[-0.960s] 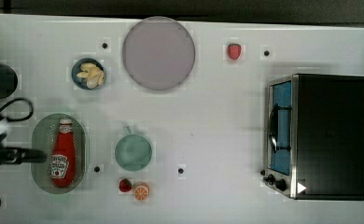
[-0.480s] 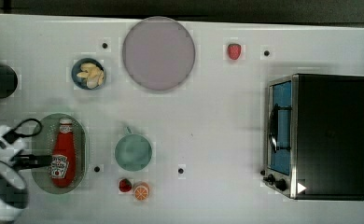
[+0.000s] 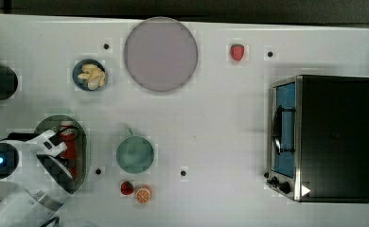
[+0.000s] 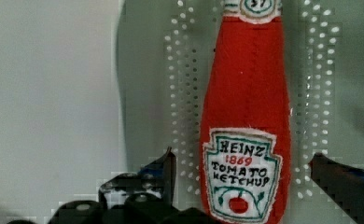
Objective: Pick ketchup from strainer and place it on the table
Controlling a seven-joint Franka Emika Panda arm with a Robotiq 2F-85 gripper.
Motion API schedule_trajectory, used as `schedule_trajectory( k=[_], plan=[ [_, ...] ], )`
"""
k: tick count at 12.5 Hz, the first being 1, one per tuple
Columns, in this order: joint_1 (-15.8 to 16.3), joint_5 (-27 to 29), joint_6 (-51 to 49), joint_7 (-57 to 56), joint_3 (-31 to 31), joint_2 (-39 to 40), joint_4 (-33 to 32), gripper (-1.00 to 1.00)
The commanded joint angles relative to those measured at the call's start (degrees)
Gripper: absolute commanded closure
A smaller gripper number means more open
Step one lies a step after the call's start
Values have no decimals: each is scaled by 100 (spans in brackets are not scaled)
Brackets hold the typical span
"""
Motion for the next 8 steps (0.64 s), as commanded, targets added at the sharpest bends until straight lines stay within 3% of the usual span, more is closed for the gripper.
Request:
schedule_trajectory(
  k=[1, 8],
  plan=[
    [37, -180, 97, 610, -78, 153, 42, -100],
    [320, -387, 715, 620, -507, 766, 65, -100]
  ],
)
